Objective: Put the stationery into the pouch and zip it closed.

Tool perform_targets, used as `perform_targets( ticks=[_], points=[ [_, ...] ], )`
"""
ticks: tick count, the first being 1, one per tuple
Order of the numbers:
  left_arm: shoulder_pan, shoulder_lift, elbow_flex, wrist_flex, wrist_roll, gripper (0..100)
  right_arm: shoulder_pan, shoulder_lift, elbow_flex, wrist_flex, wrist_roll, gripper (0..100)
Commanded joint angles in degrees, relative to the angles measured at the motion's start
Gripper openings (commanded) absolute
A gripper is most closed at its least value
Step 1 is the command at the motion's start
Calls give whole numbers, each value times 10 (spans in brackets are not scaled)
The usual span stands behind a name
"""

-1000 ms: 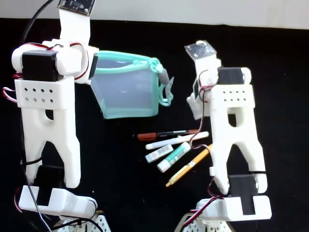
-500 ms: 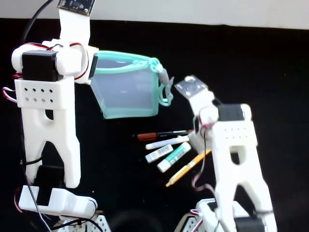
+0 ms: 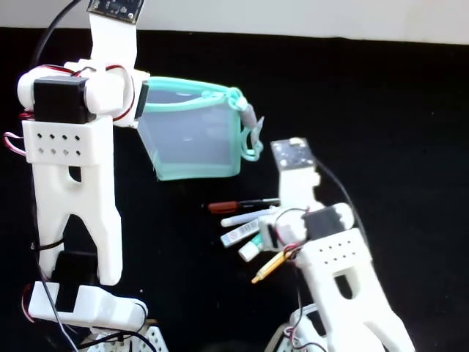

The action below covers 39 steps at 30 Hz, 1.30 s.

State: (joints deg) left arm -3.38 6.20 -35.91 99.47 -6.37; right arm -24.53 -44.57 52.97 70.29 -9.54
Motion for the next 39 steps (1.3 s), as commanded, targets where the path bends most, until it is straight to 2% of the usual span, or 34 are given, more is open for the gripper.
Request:
perform_targets(
  ticks=[1, 6, 13, 25, 27, 29, 30, 31, 33, 35, 39],
  points=[
    [-4, 5, 24, 11, -2, 6, -31, -11, 34, -72, -60, 255],
    [-4, 2, 24, 11, -2, 6, -33, 23, 105, -173, -106, 255],
    [-4, 2, 24, 11, -2, 6, -32, 107, 116, -263, -144, 255],
    [-5, 2, 24, 11, -1, 6, -32, 282, 100, -284, -142, 255],
    [-5, 2, 24, 11, -1, 6, -32, 298, 90, -284, -141, 202],
    [-5, 2, 24, 11, -1, 6, -32, 300, 80, -284, -139, 21],
    [-5, 2, 24, 11, -1, 6, -32, 297, 78, -284, -139, 3],
    [-5, 2, 24, 11, -1, 6, -32, 291, 78, -284, -139, 45],
    [-5, 2, 24, 11, -1, 6, -33, 271, 78, -283, -139, 0],
    [-5, 2, 24, 11, -1, 6, -32, 237, 78, -271, -135, 7],
    [-5, 2, 24, 11, -1, 6, -31, 125, 77, -216, -90, 5]
  ],
)
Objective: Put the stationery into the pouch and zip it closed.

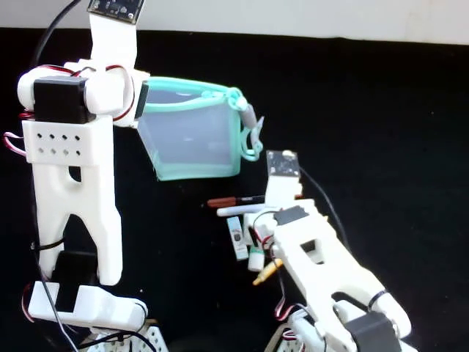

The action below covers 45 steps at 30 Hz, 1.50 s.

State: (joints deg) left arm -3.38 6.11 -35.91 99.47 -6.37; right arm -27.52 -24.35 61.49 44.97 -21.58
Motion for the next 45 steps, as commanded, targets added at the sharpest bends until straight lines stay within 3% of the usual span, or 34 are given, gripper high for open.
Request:
perform_targets(
  ticks=[1, 9, 14, 19, 28, 36, 45],
  points=[
    [-5, 3, 24, 11, -1, 6, 6, -111, -8, 55, 37, 5],
    [-4, 7, 24, 11, -1, 6, 64, -426, -23, 87, 98, 5],
    [0, 8, 24, 11, -1, 6, 45, -516, -109, 4, 98, 5],
    [1, 8, 25, 13, -2, 6, 23, -490, -171, -133, 97, 5],
    [71, 7, 79, 11, -4, 6, 5, -356, -244, -400, 98, 5],
    [73, 8, 84, 10, -5, 6, -56, -189, -360, -411, 96, 5],
    [72, 8, 84, 10, -5, 6, -104, -166, -285, -410, 96, 5]
  ],
)
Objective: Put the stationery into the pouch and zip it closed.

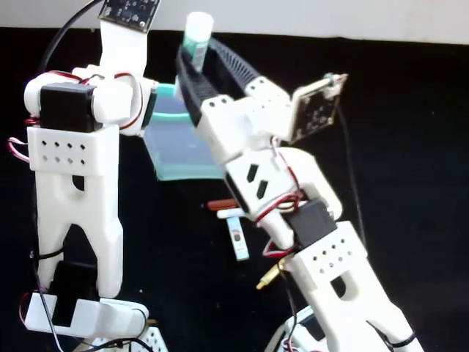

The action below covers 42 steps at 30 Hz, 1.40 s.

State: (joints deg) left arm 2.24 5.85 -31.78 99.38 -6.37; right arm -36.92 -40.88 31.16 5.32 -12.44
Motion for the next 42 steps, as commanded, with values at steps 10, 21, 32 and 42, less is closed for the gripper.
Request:
perform_targets(
  ticks=[10, 21, 32, 42],
  points=[
    [15, 11, 43, 11, -5, 6, -10, 3, 107, -18, 6, 5],
    [15, 11, 43, 11, -4, 6, -10, 45, 102, -144, 7, 5],
    [15, 11, 43, 11, -4, 6, -10, 190, 49, -188, 8, 9],
    [15, 11, 43, 10, -5, 6, -32, 190, 44, -99, 68, 177]
  ],
)
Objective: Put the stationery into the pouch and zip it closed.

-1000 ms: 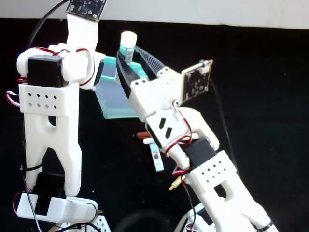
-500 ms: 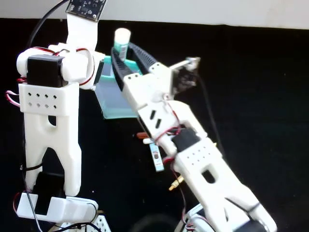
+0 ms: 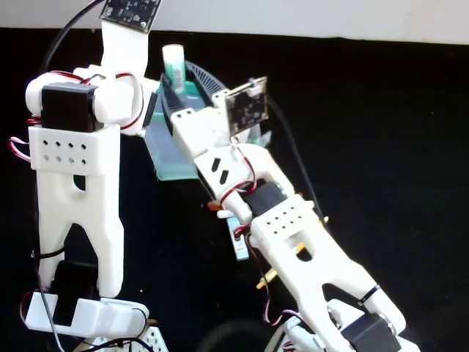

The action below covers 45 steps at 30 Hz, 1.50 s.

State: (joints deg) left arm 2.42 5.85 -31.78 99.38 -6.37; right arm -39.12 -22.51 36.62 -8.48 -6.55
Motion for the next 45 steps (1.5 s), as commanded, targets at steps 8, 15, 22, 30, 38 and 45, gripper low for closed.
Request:
perform_targets(
  ticks=[8, 15, 22, 30, 38, 45],
  points=[
    [2, 11, 43, 10, -5, 6, -8, 6, -50, 44, 9, 177],
    [-29, 11, 41, 10, -4, 6, 92, -69, -64, 44, 4, 156],
    [-28, 11, 39, 10, -4, 6, 321, -124, -62, 113, 9, 116],
    [-28, 11, 39, 10, -4, 6, 468, -129, 22, 430, 122, 116],
    [-28, 11, 39, 10, -5, 6, 320, -180, 117, 599, 199, 116],
    [-30, 11, 39, 9, -5, 6, 186, -233, 162, 634, 41, 117]
  ],
)
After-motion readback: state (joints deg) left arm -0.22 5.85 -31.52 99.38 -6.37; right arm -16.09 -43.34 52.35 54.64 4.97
